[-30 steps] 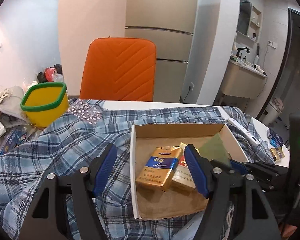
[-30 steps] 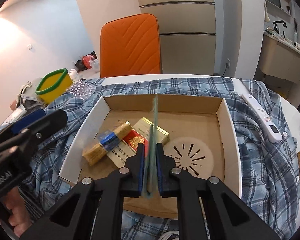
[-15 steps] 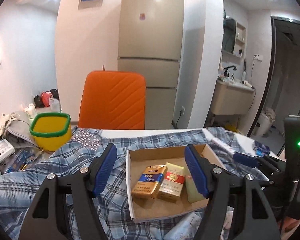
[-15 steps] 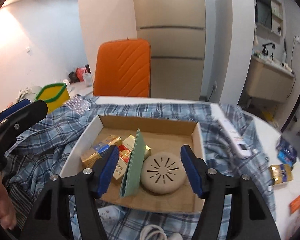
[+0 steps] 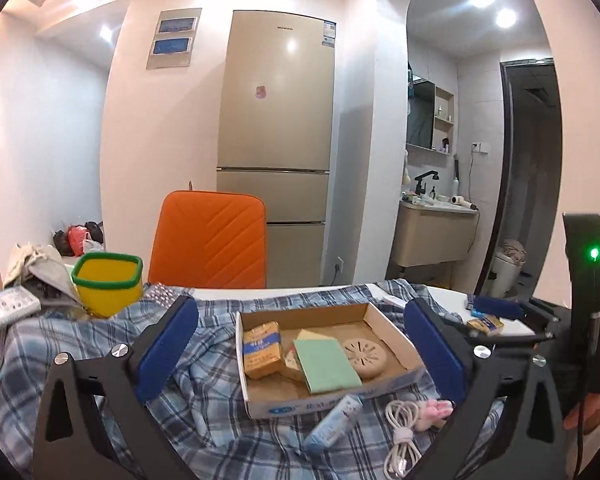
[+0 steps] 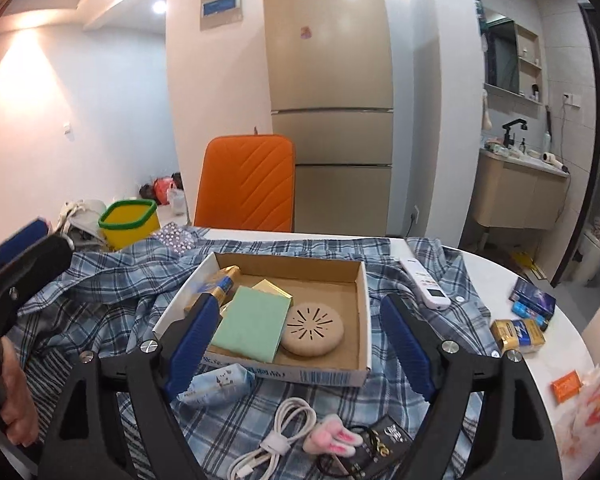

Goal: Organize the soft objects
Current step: 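Lower the left gripper onto the light blue tissue pack and close it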

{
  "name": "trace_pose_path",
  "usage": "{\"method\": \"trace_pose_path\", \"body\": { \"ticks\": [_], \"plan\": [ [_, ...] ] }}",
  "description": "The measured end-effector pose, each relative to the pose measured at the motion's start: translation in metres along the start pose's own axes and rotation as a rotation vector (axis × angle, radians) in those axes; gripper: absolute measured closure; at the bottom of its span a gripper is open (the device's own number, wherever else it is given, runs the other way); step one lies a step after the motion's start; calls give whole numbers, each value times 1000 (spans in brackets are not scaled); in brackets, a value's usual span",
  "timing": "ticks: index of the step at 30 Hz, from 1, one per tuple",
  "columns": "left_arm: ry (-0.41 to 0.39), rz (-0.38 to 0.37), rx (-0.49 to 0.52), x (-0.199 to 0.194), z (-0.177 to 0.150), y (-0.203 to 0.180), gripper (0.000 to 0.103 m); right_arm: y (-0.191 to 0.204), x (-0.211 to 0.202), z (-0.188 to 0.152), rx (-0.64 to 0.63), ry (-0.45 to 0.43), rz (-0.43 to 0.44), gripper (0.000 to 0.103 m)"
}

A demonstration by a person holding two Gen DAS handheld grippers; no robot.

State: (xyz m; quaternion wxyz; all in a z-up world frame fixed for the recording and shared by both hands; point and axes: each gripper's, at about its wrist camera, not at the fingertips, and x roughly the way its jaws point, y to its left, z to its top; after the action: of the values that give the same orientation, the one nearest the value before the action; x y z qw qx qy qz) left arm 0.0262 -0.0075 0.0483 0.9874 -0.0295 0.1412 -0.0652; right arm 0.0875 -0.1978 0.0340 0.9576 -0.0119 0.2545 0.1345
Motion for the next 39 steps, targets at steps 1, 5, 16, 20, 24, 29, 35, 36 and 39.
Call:
{"method": "trace_pose_path", "body": {
  "ticks": [1,5,16,20,24,29,35,36,39],
  "plan": [
    [1,-2,6,-2,-5,-1,1,-2,-4,-3,9,-8,-5,18],
    [7,-27,36,0,-22,-4,1,-11,-16,-12,32,-56,8,16],
    [116,-46,76,26,-55,-16,1,-28,-8,-34,70,-37,-82,10],
    [180,-67,12,37,-59,-4,1,-28,-2,-38,81,-15,-73,10],
    [200,-85,-22,39,-61,2,1,-22,2,-41,56,-4,-78,10],
    [209,-102,-3,40,-64,-1,1,-12,4,-44,5,-6,-96,10],
    [251,-125,21,47,-66,-6,1,-6,2,-45,-35,-24,-116,10],
    [261,-125,30,49,-67,-8,1,-6,1,-44,-31,-27,-120,10],
    [295,-145,43,56,-69,-11,6,-10,0,-44,-10,-39,-137,10]
  ]
}}
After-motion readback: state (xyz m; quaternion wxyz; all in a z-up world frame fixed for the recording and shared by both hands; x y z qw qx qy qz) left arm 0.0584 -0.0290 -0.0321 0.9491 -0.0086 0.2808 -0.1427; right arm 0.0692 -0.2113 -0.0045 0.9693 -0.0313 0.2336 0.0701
